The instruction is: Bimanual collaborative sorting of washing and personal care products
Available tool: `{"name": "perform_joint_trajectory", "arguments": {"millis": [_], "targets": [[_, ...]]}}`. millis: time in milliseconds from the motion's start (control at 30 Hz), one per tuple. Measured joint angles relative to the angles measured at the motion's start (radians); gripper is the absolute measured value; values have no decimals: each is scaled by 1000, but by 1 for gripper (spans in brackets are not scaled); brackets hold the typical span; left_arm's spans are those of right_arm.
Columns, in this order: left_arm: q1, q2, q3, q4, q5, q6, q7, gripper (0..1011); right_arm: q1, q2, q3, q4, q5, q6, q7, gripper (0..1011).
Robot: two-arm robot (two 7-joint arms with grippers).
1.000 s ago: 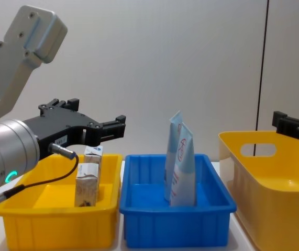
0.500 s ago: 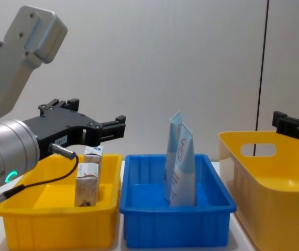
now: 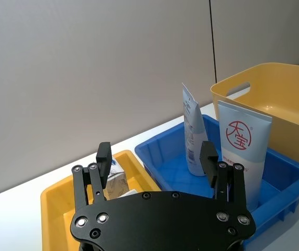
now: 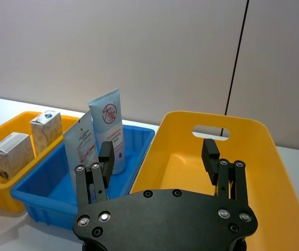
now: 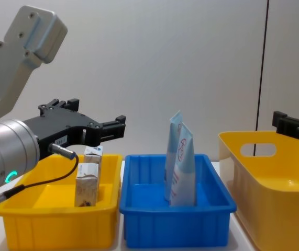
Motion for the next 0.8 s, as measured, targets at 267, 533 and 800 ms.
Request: {"name": "perform_joint_trajectory", "arguments": {"millis": [267, 533, 800], "targets": [[0, 0, 0, 0, 0, 0, 0, 1003, 0, 0, 0, 0, 0, 0, 0, 1003], [0, 0, 0, 0, 0, 0, 0, 1002, 0, 0, 0, 0, 0, 0, 0, 1003], [0, 0, 0, 0, 0, 0, 0, 1003, 0, 0, 0, 0, 0, 0, 0, 1003]]}}
